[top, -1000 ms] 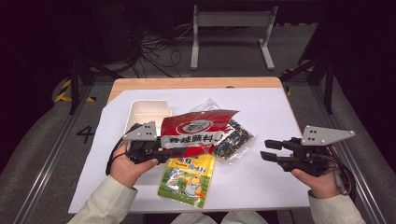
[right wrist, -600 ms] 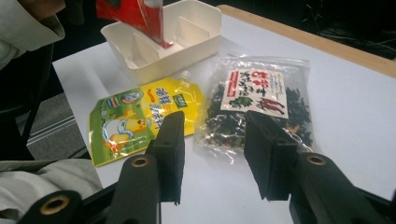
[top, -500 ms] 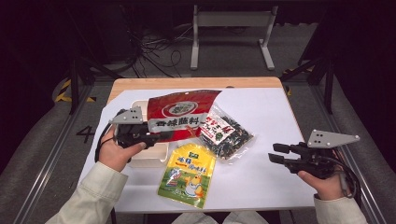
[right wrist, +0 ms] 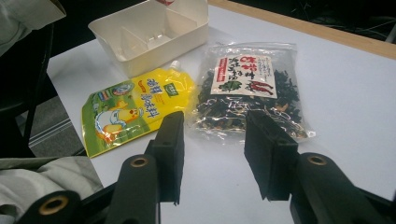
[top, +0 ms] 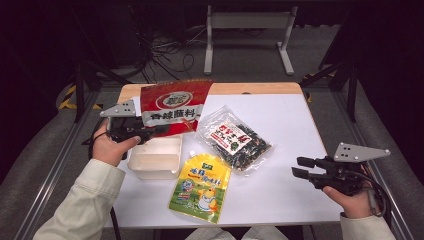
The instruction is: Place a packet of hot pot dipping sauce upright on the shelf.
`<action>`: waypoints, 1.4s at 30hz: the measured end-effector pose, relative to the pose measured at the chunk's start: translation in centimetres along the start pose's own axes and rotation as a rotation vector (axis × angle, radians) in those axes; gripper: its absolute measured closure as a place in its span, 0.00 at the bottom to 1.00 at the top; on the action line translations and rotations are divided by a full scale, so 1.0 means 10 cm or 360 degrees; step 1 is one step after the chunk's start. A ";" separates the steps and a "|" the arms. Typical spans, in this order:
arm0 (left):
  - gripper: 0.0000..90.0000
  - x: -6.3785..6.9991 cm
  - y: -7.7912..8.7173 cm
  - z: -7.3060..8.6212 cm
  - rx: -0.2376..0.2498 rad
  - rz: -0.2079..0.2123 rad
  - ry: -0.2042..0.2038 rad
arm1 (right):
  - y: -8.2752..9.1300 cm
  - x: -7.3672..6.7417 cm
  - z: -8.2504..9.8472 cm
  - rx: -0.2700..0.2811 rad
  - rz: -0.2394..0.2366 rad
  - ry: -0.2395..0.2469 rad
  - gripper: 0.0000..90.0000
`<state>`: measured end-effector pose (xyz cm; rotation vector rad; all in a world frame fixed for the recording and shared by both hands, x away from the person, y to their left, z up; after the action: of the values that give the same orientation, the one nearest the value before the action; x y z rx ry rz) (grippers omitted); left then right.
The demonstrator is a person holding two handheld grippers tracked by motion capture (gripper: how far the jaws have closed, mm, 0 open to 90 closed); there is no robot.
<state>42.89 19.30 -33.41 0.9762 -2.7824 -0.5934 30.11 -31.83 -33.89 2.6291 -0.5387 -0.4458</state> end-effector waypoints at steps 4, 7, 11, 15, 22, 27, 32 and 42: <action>0.84 -0.13 0.04 0.01 -0.0001 -0.0041 0.0003 | -0.02 0.01 0.03 -0.0008 -0.0002 -0.0018 0.64; 0.84 -0.22 0.04 0.04 -0.0022 -0.0075 0.0005 | -0.02 0.02 0.04 -0.0009 -0.0007 -0.0024 0.63; 0.84 -0.33 0.00 0.09 -0.0044 -0.0112 0.0035 | -0.04 0.02 0.05 -0.0005 -0.0020 -0.0032 0.63; 0.84 -0.45 -0.03 0.12 -0.0074 -0.0166 0.0029 | -0.05 0.01 0.05 -0.0010 -0.0032 -0.0029 0.62; 0.84 -0.63 -0.11 0.15 -0.0117 -0.0276 0.0029 | -0.04 0.00 0.08 -0.0006 -0.0034 -0.0041 0.61; 0.84 -0.71 -0.17 0.16 -0.0173 -0.0313 0.0016 | -0.03 -0.01 0.10 -0.0004 -0.0035 -0.0044 0.61; 0.84 -0.76 -0.24 0.18 -0.0207 -0.0331 0.0019 | -0.03 -0.01 0.11 -0.0008 -0.0037 -0.0042 0.61; 0.84 -0.84 -0.39 0.21 -0.0239 -0.0358 -0.0008 | 0.01 -0.04 0.17 0.0002 -0.0014 -0.0062 0.61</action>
<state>51.13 22.41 -36.93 1.2634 -2.6050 -0.8213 29.09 -32.31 -35.18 2.6297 -0.5399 -0.5009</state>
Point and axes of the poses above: each handheld gripper's, and its own axes: y roughly backward along the jaws, z roughly out of its underside, x roughly to its right, the point moved 2 cm from there along -y, roughly forward along the jaws, and after that the axes turned 15 degrees about -z, right-handed, at the moved point
